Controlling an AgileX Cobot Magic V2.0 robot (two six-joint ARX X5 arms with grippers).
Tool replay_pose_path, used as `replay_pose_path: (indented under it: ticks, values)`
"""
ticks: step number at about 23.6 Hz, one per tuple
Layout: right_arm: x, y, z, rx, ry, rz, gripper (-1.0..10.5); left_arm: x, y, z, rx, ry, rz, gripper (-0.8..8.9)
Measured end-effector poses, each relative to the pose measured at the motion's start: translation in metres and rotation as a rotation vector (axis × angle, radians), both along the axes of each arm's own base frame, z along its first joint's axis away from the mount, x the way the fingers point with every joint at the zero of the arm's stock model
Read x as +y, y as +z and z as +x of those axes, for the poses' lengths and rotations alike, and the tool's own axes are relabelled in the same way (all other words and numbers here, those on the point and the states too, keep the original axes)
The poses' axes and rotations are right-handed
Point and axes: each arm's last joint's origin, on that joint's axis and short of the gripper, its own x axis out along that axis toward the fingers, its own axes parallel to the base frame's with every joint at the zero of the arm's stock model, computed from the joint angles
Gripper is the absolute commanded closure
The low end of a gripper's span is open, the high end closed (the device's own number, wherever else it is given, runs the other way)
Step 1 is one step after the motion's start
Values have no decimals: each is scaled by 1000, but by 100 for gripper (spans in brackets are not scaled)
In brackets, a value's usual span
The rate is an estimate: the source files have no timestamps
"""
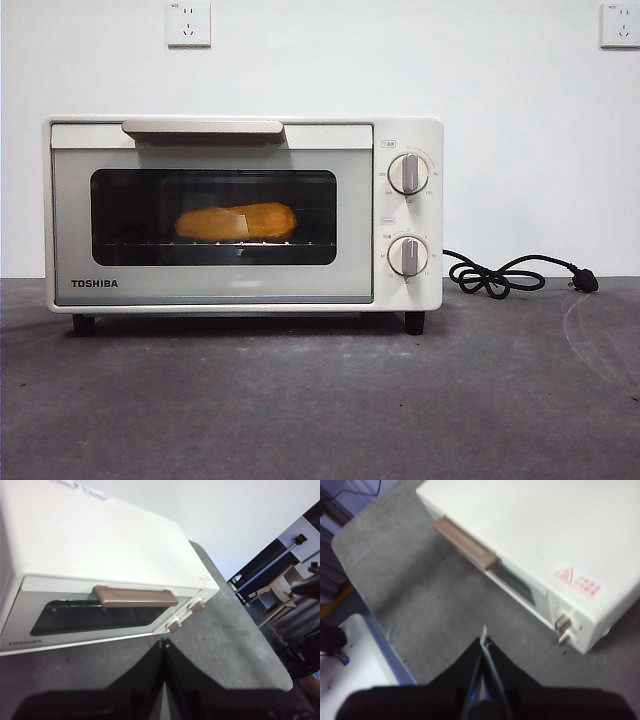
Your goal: Take the corn from the table,put the corn in the oven
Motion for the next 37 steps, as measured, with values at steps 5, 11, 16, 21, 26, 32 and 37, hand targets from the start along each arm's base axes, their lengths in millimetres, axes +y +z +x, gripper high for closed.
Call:
replay_pose_path:
  ticks: [5,11,16,21,26,32,37]
  values:
    - [0,0,0,-5,-1,0,948,3,-9,16,69,-2,-14,817]
    - [-1,0,1,-21,-40,-42,948,0,-10,20,82,85,58,817]
    - [-3,-1,3,-40,-86,-93,948,-8,-1,2,8,197,155,817]
    - [-5,-2,4,-63,-141,-154,948,-13,13,-32,-136,251,186,817]
    - [-6,-2,5,-84,-191,-210,948,-15,26,-70,-344,280,224,817]
    - [-8,-2,6,-95,-219,-240,948,-15,27,-92,-606,344,308,817]
    - [-8,-3,6,-101,-232,-255,948,-14,-6,-78,-794,375,317,817]
